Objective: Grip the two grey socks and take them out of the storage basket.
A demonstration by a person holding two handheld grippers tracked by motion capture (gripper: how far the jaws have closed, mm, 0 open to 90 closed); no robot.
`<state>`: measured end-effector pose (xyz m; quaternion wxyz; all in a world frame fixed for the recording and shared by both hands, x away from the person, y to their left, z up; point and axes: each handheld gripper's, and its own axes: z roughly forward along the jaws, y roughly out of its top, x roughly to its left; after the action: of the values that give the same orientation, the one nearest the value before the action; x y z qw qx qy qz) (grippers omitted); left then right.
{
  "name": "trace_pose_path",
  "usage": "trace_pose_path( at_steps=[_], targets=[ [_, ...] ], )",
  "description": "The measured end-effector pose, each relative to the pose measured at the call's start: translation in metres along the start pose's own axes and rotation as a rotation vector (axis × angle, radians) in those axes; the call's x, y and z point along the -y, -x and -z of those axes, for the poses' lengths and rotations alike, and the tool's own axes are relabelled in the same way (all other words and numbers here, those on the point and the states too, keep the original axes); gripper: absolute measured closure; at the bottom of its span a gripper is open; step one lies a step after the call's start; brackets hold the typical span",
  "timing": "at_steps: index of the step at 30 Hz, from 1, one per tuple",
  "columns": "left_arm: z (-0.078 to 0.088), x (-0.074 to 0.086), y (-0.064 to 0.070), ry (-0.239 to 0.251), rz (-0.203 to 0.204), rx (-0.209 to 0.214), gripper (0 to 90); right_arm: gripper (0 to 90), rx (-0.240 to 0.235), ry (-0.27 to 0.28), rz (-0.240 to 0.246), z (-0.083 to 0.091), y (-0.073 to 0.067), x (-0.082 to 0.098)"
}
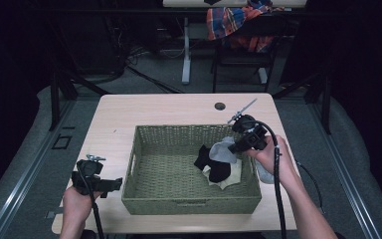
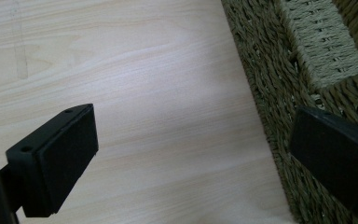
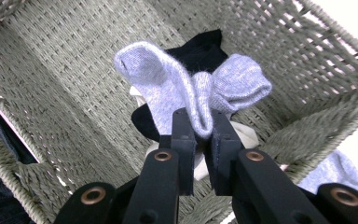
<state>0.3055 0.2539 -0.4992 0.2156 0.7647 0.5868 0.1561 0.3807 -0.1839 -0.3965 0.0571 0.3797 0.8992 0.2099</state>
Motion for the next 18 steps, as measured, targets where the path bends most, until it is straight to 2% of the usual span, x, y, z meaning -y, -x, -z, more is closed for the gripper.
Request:
trace_pose_path(
  at_steps=[9,14,18],
  targets=[
    [0.0,0.0,0.0,0.0,0.0,0.001,1.6,83.1,0.01,0.03,-0.012,0.016,0.007,0.003],
    [0.0,0.0,0.0,-0.001,0.0,0.002,1.6,83.1,0.016,0.081,-0.048,0.028,0.012,0.008],
    [0.0,0.0,0.0,-0.001,-0.001,0.002,1.6,83.1,0.032,0.09,-0.058,0.039,0.02,0.012]
  ],
)
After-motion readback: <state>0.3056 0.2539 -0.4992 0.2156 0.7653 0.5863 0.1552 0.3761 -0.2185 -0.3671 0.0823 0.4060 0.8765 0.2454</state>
